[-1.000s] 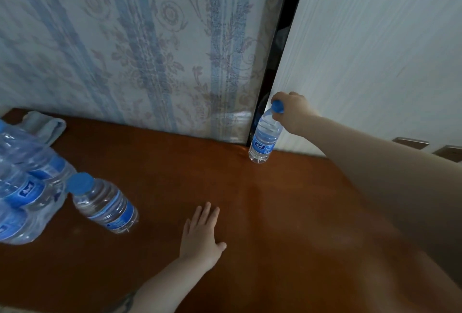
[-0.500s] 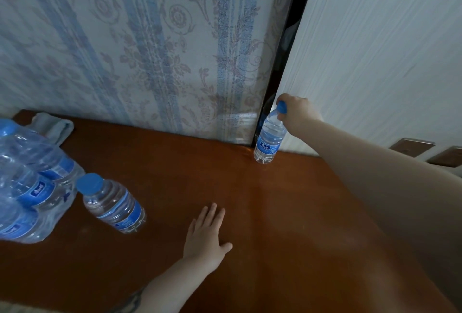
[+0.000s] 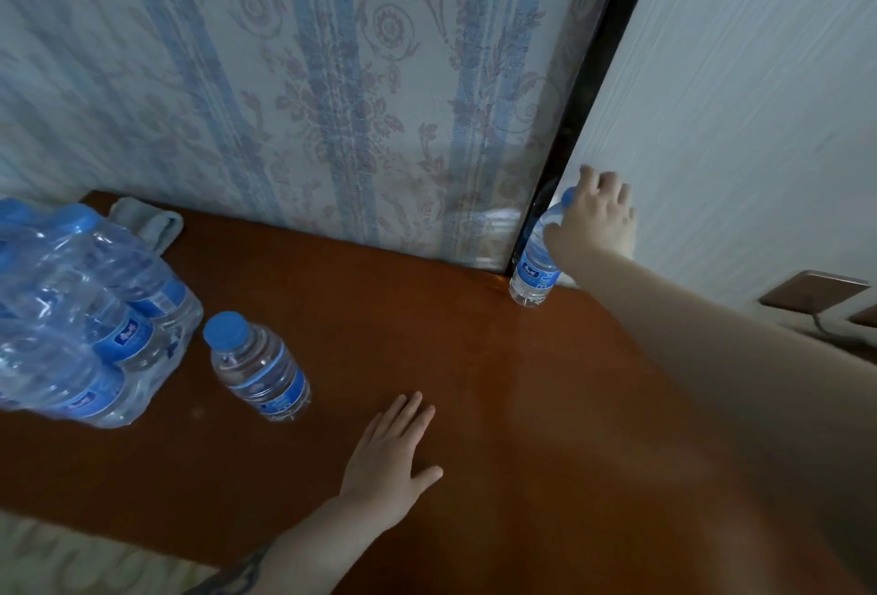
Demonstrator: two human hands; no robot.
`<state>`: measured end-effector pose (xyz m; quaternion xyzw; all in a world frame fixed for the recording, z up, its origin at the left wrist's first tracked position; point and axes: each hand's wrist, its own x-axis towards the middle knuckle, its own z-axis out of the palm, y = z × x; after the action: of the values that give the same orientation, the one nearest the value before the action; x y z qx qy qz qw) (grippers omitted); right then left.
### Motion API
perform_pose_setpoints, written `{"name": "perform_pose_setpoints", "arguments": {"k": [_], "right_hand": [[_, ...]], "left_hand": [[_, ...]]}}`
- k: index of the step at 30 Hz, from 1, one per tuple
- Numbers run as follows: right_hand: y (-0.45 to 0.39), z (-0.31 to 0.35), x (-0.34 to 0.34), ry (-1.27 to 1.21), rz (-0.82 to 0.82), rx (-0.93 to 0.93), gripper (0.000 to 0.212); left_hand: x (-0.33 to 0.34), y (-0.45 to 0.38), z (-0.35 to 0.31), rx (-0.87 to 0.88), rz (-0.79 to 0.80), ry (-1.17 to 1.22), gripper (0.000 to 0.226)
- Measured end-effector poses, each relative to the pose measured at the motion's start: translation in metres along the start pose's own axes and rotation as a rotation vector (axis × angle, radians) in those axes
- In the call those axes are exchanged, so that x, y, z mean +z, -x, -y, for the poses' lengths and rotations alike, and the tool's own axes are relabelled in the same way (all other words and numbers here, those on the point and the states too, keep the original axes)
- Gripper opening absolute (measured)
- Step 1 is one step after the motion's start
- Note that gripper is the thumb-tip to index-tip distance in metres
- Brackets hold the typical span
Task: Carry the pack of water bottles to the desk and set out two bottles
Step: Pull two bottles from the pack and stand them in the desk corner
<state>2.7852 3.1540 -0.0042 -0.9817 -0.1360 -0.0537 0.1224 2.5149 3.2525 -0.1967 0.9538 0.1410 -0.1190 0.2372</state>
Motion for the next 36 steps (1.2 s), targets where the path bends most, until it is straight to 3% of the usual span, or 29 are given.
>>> {"name": "perform_pose_setpoints", "arguments": {"k": [2,5,7,9,11,14,21,27,36], "right_hand": [[0.034,0.036,0.004,-0.107,-0.075,-0.171,0.060],[0.097,0.102,0.010,-0.387,0.288,-0.536,0.048],[0.130,0.144,0.010,-0.533,0.542,-0.729,0.051],[0.147,0.180,0.011,-0.453,0.599,-0.888,0.058],[0.153,0.201,0.012,-0.255,0.528,-0.945,0.055],[0.156,0.212,0.015,-0.110,0.518,-0.938,0.040],[0.149,0.188,0.027,-0.291,0.509,-0.691,0.037],[0.132,0.102,0.039,-0.492,0.486,-0.200,0.038],[0.111,-0.023,0.002,-0.363,0.313,-0.065,0.029]], "left_hand": [[-0.004,0.000,0.002,0.017,0.026,-0.013,0.075],[-0.015,-0.001,0.007,0.015,0.070,-0.031,0.074],[-0.024,0.002,0.016,-0.006,0.096,-0.017,0.073],[-0.031,0.009,0.029,-0.033,0.103,0.008,0.071],[-0.035,0.018,0.042,-0.051,0.097,0.026,0.069],[-0.039,0.027,0.058,-0.049,0.075,0.043,0.072],[-0.040,0.032,0.072,-0.014,0.063,0.003,0.072],[-0.032,0.026,0.057,0.018,0.057,-0.024,0.066],[-0.010,-0.005,-0.001,0.213,0.132,-0.067,0.065]]}}
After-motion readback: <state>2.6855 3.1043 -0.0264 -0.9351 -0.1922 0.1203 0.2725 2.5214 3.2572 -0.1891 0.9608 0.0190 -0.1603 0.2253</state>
